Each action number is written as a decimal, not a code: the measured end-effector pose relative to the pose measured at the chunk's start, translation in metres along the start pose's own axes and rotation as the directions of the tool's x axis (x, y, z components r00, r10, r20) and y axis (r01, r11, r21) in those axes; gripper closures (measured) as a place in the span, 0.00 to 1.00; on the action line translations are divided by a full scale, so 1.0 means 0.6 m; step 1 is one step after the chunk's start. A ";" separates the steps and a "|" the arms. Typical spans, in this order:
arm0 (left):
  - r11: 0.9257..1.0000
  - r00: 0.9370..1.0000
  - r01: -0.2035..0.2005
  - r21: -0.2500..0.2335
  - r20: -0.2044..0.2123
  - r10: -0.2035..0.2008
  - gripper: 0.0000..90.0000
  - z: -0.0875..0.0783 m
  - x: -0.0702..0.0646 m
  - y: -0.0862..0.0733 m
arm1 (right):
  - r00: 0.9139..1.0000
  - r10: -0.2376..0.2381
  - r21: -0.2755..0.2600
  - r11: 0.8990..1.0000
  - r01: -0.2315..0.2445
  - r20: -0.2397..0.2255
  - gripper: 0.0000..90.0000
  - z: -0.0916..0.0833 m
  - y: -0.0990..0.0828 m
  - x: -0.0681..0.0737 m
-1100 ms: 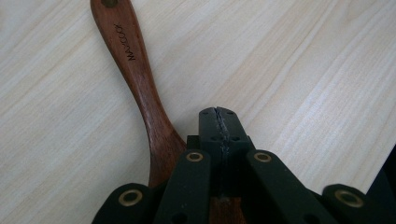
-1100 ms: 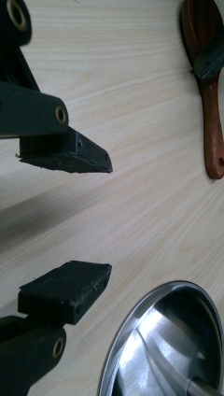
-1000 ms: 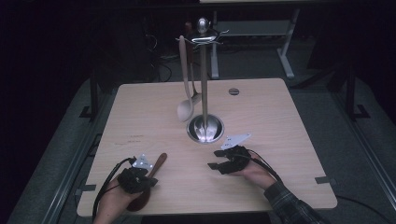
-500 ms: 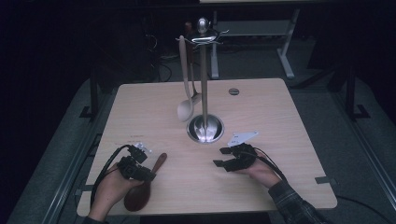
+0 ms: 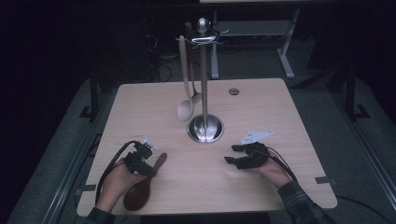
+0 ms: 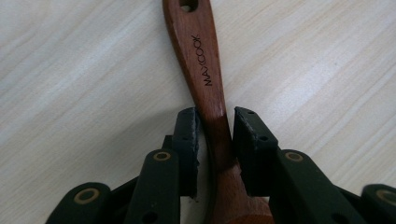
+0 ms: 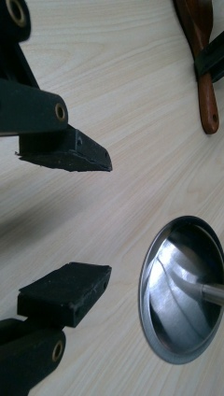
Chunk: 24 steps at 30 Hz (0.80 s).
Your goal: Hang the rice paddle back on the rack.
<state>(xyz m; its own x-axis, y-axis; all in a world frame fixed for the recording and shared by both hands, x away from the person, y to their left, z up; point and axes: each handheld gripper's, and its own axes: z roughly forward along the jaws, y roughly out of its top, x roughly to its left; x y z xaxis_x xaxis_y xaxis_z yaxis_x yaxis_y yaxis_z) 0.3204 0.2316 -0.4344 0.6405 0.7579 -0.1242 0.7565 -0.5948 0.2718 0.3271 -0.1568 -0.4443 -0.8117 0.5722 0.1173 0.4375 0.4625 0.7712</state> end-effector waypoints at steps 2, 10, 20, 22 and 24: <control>1.000 1.000 -0.002 -0.004 -0.008 0.002 0.80 0.000 0.004 -0.001 | 1.000 0.010 0.001 1.000 -0.010 0.002 0.46 -0.003 -0.002 -0.001; 1.000 1.000 0.015 0.015 0.003 -0.016 0.85 0.000 0.012 0.005 | 1.000 0.014 -0.001 1.000 -0.014 0.007 0.47 -0.004 -0.004 -0.004; 0.996 0.998 -0.025 0.080 -0.055 0.030 0.85 0.003 -0.003 0.019 | 1.000 0.012 0.004 1.000 -0.012 0.005 0.47 0.000 -0.003 -0.002; 0.995 0.997 -0.031 0.098 -0.066 0.037 0.85 0.004 -0.005 0.023 | 1.000 0.015 0.004 1.000 -0.015 0.006 0.47 0.000 -0.003 -0.002; 0.995 0.997 -0.032 0.097 -0.065 0.038 0.86 0.004 -0.004 0.023 | 1.000 0.019 0.004 1.000 -0.019 0.005 0.47 -0.001 -0.003 -0.002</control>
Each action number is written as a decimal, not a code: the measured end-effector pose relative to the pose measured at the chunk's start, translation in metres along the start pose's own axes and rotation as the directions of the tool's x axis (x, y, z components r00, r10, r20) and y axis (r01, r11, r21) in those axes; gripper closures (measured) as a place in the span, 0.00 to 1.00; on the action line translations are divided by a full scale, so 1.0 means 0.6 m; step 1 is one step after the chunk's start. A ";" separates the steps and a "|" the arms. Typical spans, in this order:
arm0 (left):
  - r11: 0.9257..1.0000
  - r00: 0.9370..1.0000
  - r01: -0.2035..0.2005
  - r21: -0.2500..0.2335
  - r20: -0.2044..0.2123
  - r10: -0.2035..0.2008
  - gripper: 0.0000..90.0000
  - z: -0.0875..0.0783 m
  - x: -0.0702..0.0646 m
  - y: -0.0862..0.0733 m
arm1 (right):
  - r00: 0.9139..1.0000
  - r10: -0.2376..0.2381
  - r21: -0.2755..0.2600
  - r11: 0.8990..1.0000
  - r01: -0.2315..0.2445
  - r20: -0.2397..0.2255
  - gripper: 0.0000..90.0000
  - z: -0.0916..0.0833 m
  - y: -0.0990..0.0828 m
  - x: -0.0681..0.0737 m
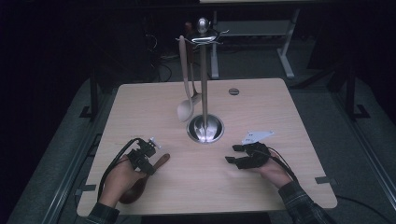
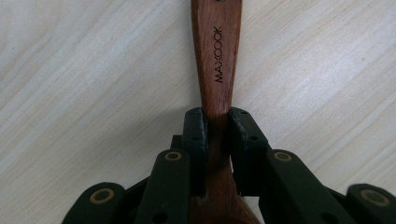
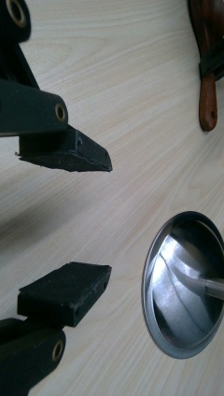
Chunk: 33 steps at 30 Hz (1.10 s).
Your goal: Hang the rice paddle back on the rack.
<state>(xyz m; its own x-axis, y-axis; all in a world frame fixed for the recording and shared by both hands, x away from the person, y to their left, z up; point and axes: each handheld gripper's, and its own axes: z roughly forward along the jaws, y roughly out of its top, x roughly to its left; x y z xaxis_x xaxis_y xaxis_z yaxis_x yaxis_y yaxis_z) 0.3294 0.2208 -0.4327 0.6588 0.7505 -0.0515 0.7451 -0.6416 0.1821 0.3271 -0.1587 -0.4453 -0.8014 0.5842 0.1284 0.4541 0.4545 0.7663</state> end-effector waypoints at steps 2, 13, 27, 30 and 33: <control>1.000 1.000 -0.004 -0.006 0.001 0.004 0.86 -0.001 0.002 -0.002 | 1.000 -0.005 -0.003 1.000 0.005 0.000 0.47 0.000 0.000 -0.001; 0.989 0.997 0.015 -0.148 0.072 -0.004 0.87 -0.029 0.017 -0.022 | 1.000 -0.003 -0.008 1.000 0.003 0.005 0.47 0.000 0.001 -0.005; 0.873 0.993 0.001 -0.487 0.105 0.057 0.87 -0.095 0.013 -0.045 | 1.000 -0.003 -0.016 1.000 0.003 0.016 0.47 -0.001 0.002 -0.006; 0.844 0.992 0.000 -0.537 0.110 0.070 0.87 -0.103 0.009 -0.047 | 1.000 -0.002 -0.018 1.000 0.003 0.019 0.47 -0.002 0.002 -0.006; 0.816 0.988 0.004 -0.578 0.126 0.085 0.87 -0.111 0.005 -0.050 | 1.000 -0.003 -0.024 1.000 0.004 0.019 0.47 -0.002 0.002 -0.006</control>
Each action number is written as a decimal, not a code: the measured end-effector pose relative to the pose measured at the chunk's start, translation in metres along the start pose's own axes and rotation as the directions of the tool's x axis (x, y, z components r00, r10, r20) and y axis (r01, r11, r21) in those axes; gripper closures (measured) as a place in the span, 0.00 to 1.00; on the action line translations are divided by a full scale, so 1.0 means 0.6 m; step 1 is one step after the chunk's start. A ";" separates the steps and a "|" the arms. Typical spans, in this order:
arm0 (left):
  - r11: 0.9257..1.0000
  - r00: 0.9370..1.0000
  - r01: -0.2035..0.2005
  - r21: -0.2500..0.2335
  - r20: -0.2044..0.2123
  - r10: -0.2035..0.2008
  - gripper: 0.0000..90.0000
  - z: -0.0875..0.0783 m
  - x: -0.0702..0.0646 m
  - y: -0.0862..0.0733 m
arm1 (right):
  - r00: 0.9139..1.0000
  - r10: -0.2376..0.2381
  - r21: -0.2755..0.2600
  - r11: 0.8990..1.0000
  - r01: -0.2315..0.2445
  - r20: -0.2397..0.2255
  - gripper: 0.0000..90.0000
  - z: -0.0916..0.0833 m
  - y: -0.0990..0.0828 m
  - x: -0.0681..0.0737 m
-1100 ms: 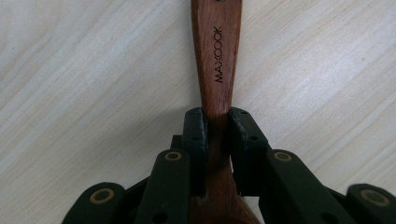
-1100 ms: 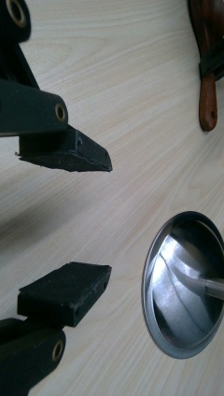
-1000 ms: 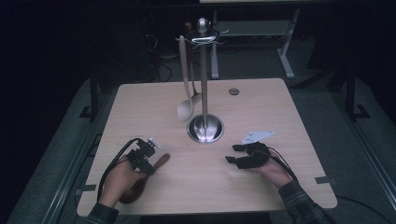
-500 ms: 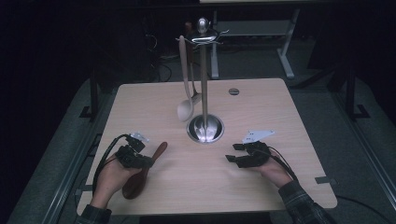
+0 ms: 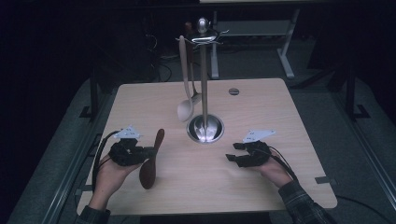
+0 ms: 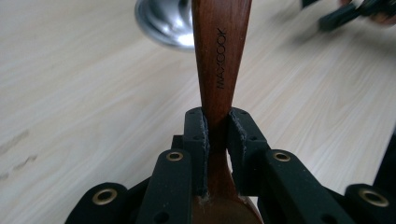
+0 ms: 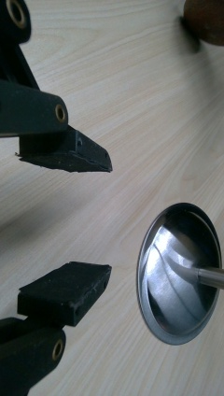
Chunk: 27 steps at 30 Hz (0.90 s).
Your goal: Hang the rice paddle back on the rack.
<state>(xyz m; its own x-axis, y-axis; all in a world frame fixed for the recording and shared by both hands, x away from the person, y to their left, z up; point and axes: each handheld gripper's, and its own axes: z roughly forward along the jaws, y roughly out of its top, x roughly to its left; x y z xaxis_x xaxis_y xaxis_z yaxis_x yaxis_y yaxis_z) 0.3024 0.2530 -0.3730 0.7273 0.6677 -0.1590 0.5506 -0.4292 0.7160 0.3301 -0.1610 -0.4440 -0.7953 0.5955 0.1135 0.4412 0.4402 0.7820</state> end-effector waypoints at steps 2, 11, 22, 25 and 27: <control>0.999 1.000 -0.004 -0.032 0.008 0.004 0.87 -0.001 -0.007 0.002 | 1.000 -0.006 -0.013 1.000 0.006 0.001 0.47 -0.001 0.002 0.001; 0.992 0.997 -0.056 -0.115 0.041 0.061 0.87 -0.003 -0.026 0.019 | 1.000 -0.008 -0.074 0.997 0.007 -0.007 0.47 -0.009 0.016 0.011; 0.980 0.997 -0.065 -0.189 0.037 0.074 0.87 -0.003 -0.040 0.041 | 1.000 -0.004 -0.164 0.986 0.005 0.005 0.48 -0.029 0.055 0.027; 0.977 0.998 -0.056 -0.206 0.031 0.063 0.87 0.006 -0.047 0.049 | 1.000 0.005 -0.194 0.981 -0.007 -0.012 0.49 -0.037 0.078 0.041; 0.979 0.998 -0.055 -0.197 0.032 0.063 0.87 0.015 -0.053 0.056 | 1.000 -0.003 -0.212 0.977 -0.001 -0.019 0.51 -0.041 0.094 0.051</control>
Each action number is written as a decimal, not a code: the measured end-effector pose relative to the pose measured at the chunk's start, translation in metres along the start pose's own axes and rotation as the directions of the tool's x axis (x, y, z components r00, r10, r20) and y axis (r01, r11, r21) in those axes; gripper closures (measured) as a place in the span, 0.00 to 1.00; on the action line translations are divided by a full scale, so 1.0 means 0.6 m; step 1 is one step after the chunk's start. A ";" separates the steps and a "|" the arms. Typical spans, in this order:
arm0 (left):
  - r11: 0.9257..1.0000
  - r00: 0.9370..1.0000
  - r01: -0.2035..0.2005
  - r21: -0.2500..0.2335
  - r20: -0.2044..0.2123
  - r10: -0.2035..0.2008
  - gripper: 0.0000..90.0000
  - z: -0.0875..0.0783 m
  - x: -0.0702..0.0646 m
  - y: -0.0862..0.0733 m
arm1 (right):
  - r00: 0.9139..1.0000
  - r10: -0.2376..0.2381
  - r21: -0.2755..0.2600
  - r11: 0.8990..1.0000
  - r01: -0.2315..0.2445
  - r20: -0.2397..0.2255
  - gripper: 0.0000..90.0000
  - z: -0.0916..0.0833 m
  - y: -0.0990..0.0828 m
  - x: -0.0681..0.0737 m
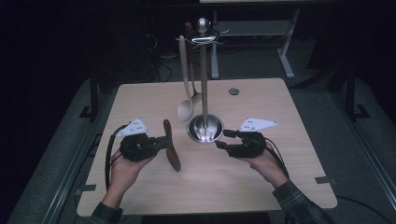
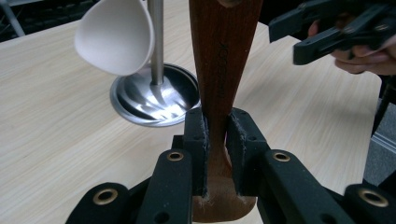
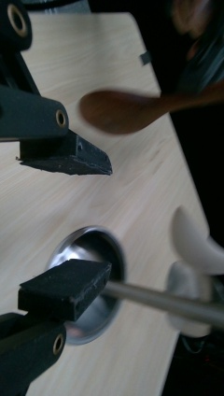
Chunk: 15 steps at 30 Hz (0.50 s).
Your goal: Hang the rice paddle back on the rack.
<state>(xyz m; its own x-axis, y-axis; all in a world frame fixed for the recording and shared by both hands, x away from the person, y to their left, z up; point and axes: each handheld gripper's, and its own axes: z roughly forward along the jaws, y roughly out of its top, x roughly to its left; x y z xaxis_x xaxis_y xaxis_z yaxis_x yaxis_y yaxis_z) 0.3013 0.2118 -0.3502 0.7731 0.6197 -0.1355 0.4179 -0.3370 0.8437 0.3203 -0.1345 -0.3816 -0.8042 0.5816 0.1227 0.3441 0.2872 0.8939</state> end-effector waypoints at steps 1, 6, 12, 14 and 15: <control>1.000 1.000 -0.006 0.001 0.001 0.006 0.87 0.007 -0.003 0.003 | 1.000 -0.004 -0.011 1.000 0.004 -0.010 0.51 0.001 0.010 0.007; 1.000 1.000 -0.027 0.005 0.008 0.027 0.87 0.042 -0.024 0.017 | 0.999 0.003 -0.049 0.999 -0.006 -0.048 0.52 0.011 0.041 0.032; 0.999 0.999 -0.044 -0.004 -0.010 0.044 0.87 0.069 -0.043 0.033 | 0.997 0.013 -0.090 0.996 -0.021 -0.080 0.53 0.022 0.069 0.048; 0.999 0.999 -0.052 -0.007 -0.015 0.052 0.87 0.073 -0.049 0.037 | 0.996 0.014 -0.098 0.995 -0.022 -0.085 0.54 0.028 0.077 0.054; 0.998 0.998 -0.058 -0.011 -0.018 0.058 0.87 0.075 -0.052 0.039 | 0.997 0.013 -0.095 0.995 -0.021 -0.081 0.54 0.030 0.079 0.056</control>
<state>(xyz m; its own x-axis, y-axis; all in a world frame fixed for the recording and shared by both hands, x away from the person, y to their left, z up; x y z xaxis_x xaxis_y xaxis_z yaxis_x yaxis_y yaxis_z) 0.3086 0.1529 -0.3497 0.7872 0.6119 -0.0767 0.3667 -0.3644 0.8560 0.3187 -0.0876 -0.3429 -0.8362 0.5217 0.1692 0.3134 0.2013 0.9280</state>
